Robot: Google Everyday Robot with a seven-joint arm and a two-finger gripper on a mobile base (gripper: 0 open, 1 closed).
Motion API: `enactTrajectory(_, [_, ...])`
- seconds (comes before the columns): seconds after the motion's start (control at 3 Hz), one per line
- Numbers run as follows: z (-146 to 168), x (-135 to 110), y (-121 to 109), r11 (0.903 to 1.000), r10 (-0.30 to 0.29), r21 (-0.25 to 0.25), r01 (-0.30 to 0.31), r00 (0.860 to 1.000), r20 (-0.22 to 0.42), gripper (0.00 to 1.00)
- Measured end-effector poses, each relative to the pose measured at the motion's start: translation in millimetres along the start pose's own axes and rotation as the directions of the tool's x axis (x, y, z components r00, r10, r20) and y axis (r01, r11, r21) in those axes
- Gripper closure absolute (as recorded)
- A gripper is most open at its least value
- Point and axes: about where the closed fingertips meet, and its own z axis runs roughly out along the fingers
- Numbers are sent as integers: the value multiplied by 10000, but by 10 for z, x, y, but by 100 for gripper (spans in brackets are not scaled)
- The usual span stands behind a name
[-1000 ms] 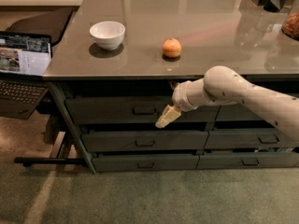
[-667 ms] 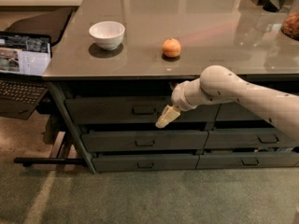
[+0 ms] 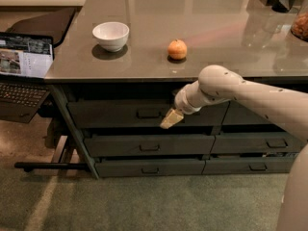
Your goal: Open top drawer
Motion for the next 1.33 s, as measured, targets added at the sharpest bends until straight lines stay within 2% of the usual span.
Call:
enactTrajectory(0.67, [-58,136,75,9992,139,-359,-155,9988,-467,65])
enactTrajectory(1.0, [-64,110,11,9992,138,-359,-155,9988,-467,89])
enactTrajectory(1.33, [-69,94,-6,9992,138,-360,-155,9988,-468,100])
